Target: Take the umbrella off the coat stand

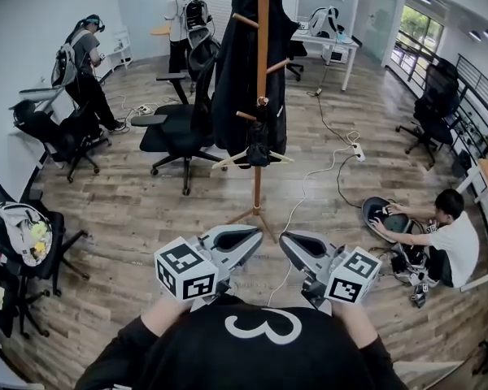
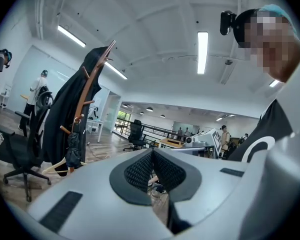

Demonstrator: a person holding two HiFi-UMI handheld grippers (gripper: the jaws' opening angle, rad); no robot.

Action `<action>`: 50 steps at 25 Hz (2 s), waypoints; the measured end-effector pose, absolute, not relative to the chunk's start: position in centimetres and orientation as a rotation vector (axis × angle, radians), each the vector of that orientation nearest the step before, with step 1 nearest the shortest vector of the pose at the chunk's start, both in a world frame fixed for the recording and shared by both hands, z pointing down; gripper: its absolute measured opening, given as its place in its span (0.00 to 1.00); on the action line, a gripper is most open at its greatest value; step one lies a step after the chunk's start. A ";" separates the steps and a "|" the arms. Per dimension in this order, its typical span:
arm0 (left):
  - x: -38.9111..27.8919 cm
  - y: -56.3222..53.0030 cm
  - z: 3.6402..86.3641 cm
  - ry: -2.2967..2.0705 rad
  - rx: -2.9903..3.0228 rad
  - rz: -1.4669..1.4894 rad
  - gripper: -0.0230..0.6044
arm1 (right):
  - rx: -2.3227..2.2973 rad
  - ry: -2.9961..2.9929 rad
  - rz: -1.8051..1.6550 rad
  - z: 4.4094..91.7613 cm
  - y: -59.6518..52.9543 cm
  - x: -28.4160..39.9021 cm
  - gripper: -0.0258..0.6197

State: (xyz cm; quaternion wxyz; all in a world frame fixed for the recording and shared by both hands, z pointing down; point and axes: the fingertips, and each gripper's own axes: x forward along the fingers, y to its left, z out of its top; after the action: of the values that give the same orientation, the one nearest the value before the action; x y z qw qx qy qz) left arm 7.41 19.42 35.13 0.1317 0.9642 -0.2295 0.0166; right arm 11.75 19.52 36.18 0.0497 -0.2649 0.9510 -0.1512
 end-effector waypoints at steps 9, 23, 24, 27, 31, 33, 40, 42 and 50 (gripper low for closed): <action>4.0 8.4 34.6 -0.579 2.769 0.082 0.06 | -0.926 2.857 -0.520 35.6 9.0 8.4 0.08; -1.2 -5.5 36.7 -0.449 2.769 0.118 0.06 | -1.162 2.742 -0.589 37.9 -4.4 4.8 0.08; -1.3 -6.1 36.9 -0.438 2.768 0.118 0.06 | -1.176 2.736 -0.592 38.0 -4.9 4.6 0.08; -1.6 -7.5 37.5 -0.413 2.765 0.116 0.06 | -1.214 2.724 -0.597 38.6 -5.9 4.2 0.08; -1.7 -8.7 38.3 -0.406 2.748 0.113 0.06 | -1.266 2.719 -0.625 39.6 -6.8 4.4 0.08; -1.7 -9.3 38.6 -0.406 2.742 0.115 0.06 | -1.289 2.707 -0.639 39.9 -7.4 4.9 0.08; -0.7 -12.0 39.7 -0.424 2.715 0.146 0.06 | -1.278 2.709 -0.655 40.6 -10.6 6.2 0.08; -0.3 -12.9 39.8 -0.429 2.708 0.153 0.06 | -1.276 2.707 -0.662 40.7 -11.9 6.7 0.08; 0.9 -17.4 40.2 -0.454 2.684 0.164 0.06 | -1.290 2.714 -0.680 41.0 -17.4 8.6 0.08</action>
State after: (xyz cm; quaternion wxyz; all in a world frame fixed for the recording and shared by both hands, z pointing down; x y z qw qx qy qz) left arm 0.94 -17.40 40.21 0.2060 0.9631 -0.1629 0.0588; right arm 8.65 -17.45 40.95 0.0303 -0.4184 0.8806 -0.2204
